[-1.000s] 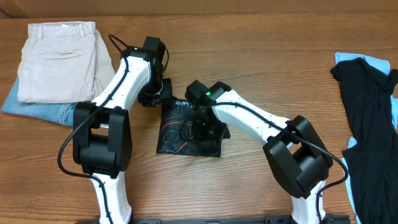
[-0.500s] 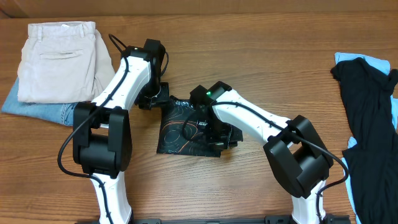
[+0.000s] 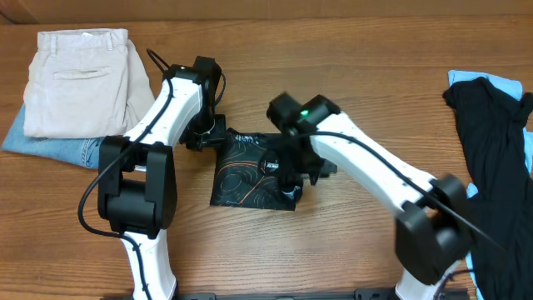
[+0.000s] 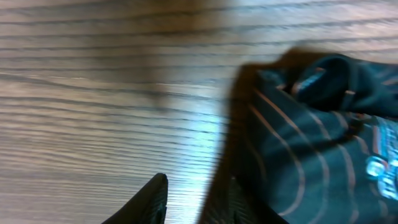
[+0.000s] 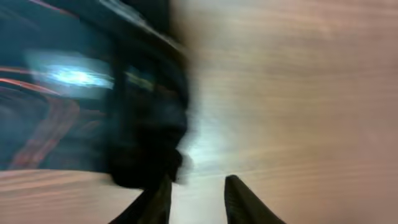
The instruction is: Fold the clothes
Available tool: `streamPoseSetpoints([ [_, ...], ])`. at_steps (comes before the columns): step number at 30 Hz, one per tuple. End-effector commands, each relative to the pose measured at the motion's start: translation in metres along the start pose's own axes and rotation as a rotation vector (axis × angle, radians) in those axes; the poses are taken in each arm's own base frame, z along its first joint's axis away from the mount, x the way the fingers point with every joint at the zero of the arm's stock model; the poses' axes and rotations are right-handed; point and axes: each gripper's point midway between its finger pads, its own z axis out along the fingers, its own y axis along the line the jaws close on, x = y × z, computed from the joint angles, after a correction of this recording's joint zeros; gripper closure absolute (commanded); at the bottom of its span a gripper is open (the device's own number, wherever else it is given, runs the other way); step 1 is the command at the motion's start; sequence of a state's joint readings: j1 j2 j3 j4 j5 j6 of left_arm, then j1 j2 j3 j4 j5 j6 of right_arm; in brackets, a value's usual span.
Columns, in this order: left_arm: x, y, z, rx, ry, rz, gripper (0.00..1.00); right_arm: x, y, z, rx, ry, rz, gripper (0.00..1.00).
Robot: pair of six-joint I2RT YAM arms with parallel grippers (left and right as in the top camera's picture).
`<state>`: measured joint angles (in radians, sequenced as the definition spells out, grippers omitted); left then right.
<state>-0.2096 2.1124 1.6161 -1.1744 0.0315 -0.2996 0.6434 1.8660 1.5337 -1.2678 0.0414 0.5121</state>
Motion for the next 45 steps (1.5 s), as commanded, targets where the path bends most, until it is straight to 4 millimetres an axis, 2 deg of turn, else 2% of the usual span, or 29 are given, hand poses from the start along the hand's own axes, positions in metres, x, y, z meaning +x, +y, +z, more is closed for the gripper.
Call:
streamPoseSetpoints([
  [1,0.004,-0.020,-0.002,0.102,0.024,0.041,0.65,-0.014,0.038,-0.018,-0.193,-0.068,-0.198,0.68],
  [3,0.003,-0.025,-0.006,0.128,0.020,0.042,0.64,-0.022,0.052,-0.016,-0.252,-0.096,-0.232,0.68],
  [6,0.004,-0.029,-0.007,0.153,0.026,0.042,0.64,-0.032,0.063,-0.009,-0.285,-0.117,-0.237,0.70],
  [10,0.005,-0.028,-0.007,0.148,0.032,0.041,0.63,-0.034,0.076,0.009,-0.330,-0.084,-0.250,0.73],
  [14,0.009,-0.021,-0.012,0.133,0.052,0.023,0.65,-0.037,0.077,0.029,-0.312,-0.059,-0.252,0.74],
  [18,0.005,-0.017,-0.030,0.136,0.050,0.003,0.66,-0.040,0.078,0.048,-0.293,-0.046,-0.267,0.73],
  [22,0.002,-0.024,-0.044,0.165,0.040,0.010,0.65,-0.048,0.066,0.062,-0.228,-0.056,-0.252,0.73],
  [29,0.006,-0.058,-0.045,0.301,0.046,0.076,0.63,-0.062,0.044,0.067,-0.188,-0.069,-0.199,0.73],
  [35,0.010,-0.074,-0.032,0.304,0.037,0.120,0.62,-0.068,0.028,0.068,-0.182,-0.056,-0.158,0.73],
  [39,0.017,-0.080,-0.019,0.297,0.048,0.140,0.62,-0.068,0.025,0.068,-0.179,-0.051,-0.153,0.73],
  [42,0.023,-0.077,-0.007,0.265,0.064,0.144,0.62,-0.063,0.017,0.069,-0.145,-0.029,-0.149,0.73],
  [45,0.026,-0.062,0.006,0.188,0.068,0.122,0.62,-0.057,0.007,0.070,-0.102,-0.003,-0.141,0.72],
])
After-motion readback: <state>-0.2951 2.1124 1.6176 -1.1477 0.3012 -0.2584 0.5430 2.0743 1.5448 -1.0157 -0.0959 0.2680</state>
